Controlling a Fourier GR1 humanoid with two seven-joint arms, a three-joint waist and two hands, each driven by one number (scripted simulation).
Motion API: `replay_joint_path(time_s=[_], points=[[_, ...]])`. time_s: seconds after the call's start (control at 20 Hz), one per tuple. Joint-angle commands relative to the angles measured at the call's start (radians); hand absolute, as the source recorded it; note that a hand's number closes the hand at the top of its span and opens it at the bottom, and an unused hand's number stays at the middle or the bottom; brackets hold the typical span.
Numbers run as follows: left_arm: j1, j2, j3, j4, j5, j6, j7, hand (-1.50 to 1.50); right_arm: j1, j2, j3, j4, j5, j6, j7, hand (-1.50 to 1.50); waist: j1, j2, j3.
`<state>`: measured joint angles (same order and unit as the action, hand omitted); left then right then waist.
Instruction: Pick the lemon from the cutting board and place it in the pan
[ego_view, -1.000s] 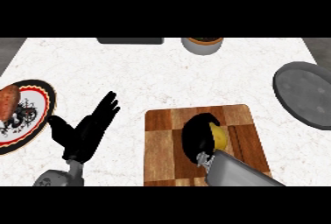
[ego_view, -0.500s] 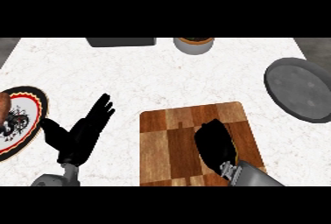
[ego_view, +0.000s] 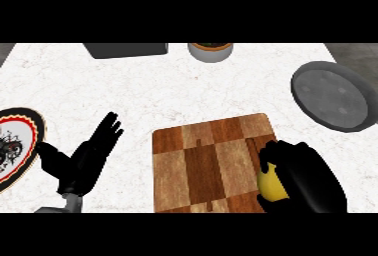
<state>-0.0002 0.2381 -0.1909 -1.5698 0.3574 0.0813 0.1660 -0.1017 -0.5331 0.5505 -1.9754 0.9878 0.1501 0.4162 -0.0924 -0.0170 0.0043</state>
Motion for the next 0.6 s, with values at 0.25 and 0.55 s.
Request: replay_joint_path(time_s=[0.25, 0.55], points=[[-0.008, 0.021, 0.020, 0.015, 0.017, -0.050, -0.016, 0.00, 0.293, 0.023, -0.314, -0.268, -0.380, -0.251, -0.146, 1.50, 0.034, 0.013, 0.000], [-0.033, 0.003, -0.006, -0.033, -0.006, -0.028, 0.024, 0.00, 0.376, -0.027, -0.634, -0.155, -0.766, -0.194, -0.356, 1.50, 0.072, 0.015, -0.001]])
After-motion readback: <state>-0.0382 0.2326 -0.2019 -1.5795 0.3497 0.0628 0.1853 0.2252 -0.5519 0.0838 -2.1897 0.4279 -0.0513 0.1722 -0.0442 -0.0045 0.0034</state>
